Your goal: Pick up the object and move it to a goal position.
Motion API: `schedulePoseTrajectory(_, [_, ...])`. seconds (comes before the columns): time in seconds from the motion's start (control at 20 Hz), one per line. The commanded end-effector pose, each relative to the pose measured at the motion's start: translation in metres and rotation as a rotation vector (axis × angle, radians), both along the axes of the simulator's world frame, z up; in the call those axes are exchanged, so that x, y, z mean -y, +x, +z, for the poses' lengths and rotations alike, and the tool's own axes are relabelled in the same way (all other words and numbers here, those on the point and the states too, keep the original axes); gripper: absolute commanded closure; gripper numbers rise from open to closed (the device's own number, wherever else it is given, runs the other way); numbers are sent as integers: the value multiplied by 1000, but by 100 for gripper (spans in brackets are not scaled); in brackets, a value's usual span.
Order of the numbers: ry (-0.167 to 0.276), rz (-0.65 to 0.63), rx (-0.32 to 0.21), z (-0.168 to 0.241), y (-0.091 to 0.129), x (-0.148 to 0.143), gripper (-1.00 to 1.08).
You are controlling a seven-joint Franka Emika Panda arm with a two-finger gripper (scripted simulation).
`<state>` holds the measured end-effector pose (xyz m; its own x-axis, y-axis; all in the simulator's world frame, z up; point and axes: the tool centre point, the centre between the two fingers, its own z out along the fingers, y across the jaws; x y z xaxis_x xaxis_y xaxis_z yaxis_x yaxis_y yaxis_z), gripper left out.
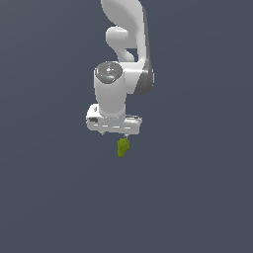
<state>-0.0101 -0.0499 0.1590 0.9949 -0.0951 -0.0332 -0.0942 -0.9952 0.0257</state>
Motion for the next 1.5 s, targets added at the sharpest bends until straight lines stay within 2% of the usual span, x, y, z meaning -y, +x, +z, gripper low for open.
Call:
schedulePoseTrajectory(0.0, [0,0,0,0,0,0,-92])
schedulePoseTrajectory(0.5, [-2,52,10,11,4,-1,-92])
schedulePoseTrajectory(0.8, [-2,41,10,10,3,-2,-92])
schedulePoseTrajectory(1.15, [2,-29,14,1,2,-5,-92])
schedulePoseTrajectory(1.45, [6,-140,20,-12,1,-10,-92])
